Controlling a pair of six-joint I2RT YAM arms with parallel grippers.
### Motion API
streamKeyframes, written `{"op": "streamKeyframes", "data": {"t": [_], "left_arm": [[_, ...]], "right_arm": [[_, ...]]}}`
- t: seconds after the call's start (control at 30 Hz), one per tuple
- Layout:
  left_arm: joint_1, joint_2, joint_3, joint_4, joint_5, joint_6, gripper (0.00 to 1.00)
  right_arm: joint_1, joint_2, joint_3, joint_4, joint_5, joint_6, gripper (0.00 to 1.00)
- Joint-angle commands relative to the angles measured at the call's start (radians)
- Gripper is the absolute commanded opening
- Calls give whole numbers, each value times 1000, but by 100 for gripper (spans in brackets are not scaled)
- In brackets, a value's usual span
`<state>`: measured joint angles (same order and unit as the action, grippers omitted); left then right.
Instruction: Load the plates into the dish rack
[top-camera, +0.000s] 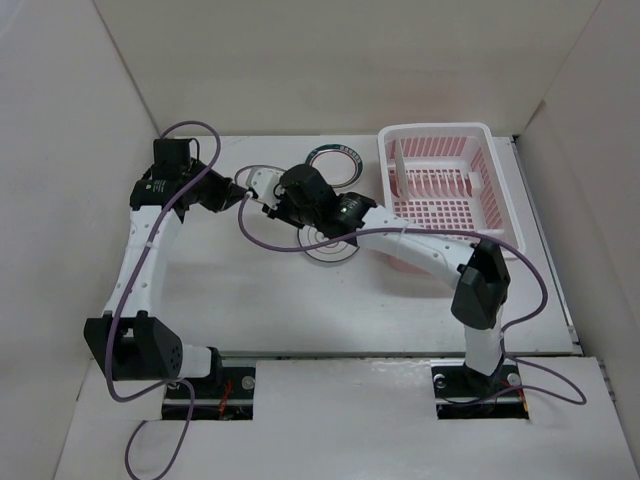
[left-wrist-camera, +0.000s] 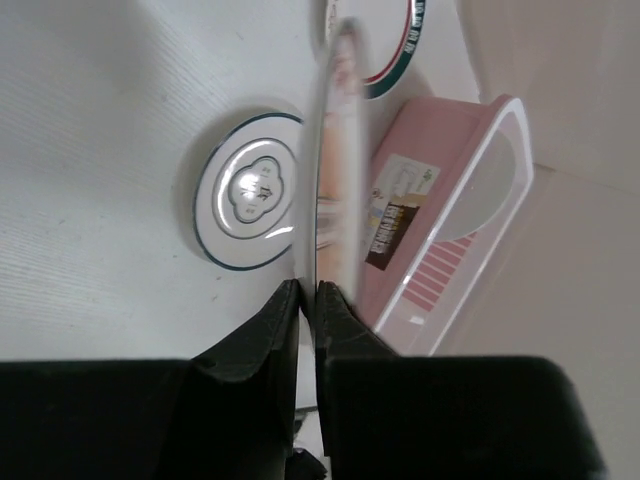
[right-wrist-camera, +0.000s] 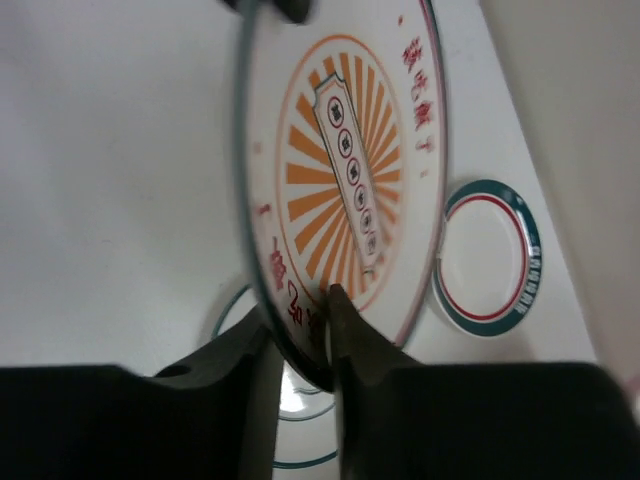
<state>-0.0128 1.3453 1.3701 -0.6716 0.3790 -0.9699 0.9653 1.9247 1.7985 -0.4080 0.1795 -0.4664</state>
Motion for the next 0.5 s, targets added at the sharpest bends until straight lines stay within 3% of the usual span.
{"op": "streamKeyframes", "data": {"t": [0.0, 0.07, 0.13, 0.43, 0.47], "left_arm": [[-7, -49, 29, 53, 75, -18, 0], [-7, -49, 29, 67, 87, -27, 0], [-7, -49, 29, 76, 87, -27, 0], [13, -8, 76, 190, 156, -27, 2], [13, -8, 76, 208, 175, -27, 36]], "right_arm": [[-2, -9, 39, 52, -3, 23, 23], [-2, -9, 39, 52, -3, 23, 17], [-2, -20, 39, 52, -3, 23, 2], [-2, -82, -2, 87, 6, 52, 0], [-2, -93, -13, 98, 23, 52, 0]]}}
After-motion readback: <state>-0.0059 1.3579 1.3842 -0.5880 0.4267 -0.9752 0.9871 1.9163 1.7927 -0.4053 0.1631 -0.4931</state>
